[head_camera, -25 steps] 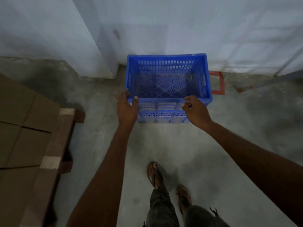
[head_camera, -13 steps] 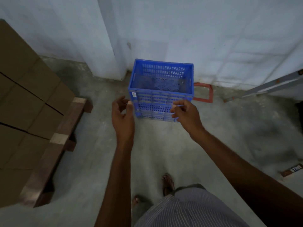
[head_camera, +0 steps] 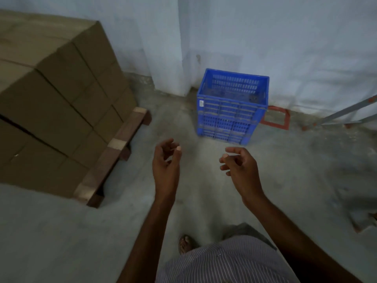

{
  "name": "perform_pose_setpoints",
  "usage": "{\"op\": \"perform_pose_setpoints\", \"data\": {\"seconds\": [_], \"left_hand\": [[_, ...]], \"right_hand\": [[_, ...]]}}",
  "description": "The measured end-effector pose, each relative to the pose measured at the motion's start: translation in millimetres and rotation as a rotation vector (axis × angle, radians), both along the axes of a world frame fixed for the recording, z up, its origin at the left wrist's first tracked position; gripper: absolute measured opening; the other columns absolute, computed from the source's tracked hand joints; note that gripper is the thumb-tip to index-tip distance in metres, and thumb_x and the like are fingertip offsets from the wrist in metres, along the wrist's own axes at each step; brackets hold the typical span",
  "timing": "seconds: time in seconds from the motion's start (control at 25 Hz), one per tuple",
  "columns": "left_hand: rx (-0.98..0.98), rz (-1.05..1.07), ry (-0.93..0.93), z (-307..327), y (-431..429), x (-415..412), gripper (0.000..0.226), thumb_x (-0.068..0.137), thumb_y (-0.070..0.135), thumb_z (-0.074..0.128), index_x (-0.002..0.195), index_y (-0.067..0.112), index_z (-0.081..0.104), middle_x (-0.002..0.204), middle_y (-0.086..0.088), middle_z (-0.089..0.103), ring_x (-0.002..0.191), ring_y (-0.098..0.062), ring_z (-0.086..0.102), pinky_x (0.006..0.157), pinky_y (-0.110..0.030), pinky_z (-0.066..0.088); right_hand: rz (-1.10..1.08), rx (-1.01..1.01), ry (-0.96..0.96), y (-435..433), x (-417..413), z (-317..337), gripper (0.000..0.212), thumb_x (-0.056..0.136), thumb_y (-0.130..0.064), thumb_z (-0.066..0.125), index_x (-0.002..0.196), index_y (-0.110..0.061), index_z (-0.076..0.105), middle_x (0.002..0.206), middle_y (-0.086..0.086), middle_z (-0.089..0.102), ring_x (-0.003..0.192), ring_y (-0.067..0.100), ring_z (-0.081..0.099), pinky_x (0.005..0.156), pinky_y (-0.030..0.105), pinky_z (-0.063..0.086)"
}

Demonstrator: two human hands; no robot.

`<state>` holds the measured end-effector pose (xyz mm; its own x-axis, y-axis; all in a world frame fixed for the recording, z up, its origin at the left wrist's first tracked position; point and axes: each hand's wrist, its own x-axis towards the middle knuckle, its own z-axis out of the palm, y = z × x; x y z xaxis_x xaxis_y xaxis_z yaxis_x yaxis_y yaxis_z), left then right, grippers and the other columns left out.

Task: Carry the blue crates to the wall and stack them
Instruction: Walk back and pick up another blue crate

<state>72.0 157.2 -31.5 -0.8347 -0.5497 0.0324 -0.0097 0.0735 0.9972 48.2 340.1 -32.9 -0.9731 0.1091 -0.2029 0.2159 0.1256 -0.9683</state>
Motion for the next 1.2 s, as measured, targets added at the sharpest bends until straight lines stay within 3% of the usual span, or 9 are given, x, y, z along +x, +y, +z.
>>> {"op": "perform_pose_setpoints", "data": {"seconds": [0.32,0.64,0.76,0.96,1.2], "left_hand": [[0.131,0.34,-0.088,-4,1,217,0.025,0.096,0.016,0.068,0.12,0.021,0.064,0.109,0.004,0.072,0.098,-0.005,0.068,0.081,-0.024,0.054],[0.198,0.781,-0.089,-17,42,456,0.029,0.09,0.021,0.076,0.116,0.021,0.064,0.103,0.002,0.073,0.096,-0.009,0.07,0.079,-0.022,0.053],[0.194,0.938,-0.065,-15,44,539,0.032,0.088,0.023,0.078,0.117,0.02,0.063,0.104,0.001,0.073,0.096,-0.011,0.07,0.073,-0.015,0.051],[0.202,1.176,-0.045,-14,46,704,0.036,0.086,0.027,0.08,0.117,0.022,0.063,0.106,0.002,0.072,0.096,-0.008,0.07,0.074,-0.015,0.052],[0.216,1.477,-0.027,-22,43,924,0.026,0.092,0.027,0.074,0.115,0.022,0.065,0.103,0.004,0.072,0.093,-0.004,0.068,0.076,-0.021,0.051]], "right_hand": [[0.38,0.06,0.013,-10,148,-9,0.015,0.093,-0.017,0.065,0.108,-0.022,0.063,0.083,0.002,0.075,0.071,0.015,0.071,0.068,0.035,0.053],[0.814,0.041,-0.032,-27,342,-23,0.013,0.093,-0.017,0.067,0.104,-0.023,0.063,0.081,0.003,0.074,0.07,0.016,0.07,0.067,0.031,0.053],[1.01,0.056,-0.025,-42,411,-22,0.014,0.093,-0.017,0.067,0.105,-0.022,0.063,0.081,0.003,0.074,0.07,0.013,0.07,0.067,0.029,0.053],[1.224,0.036,-0.045,-90,552,-31,0.014,0.092,-0.015,0.067,0.105,-0.02,0.063,0.08,0.005,0.074,0.072,0.018,0.07,0.07,0.034,0.051],[1.476,-0.032,-0.085,-151,764,-30,0.013,0.093,-0.014,0.066,0.104,-0.021,0.062,0.08,0.005,0.074,0.069,0.017,0.068,0.062,0.032,0.048]]}}
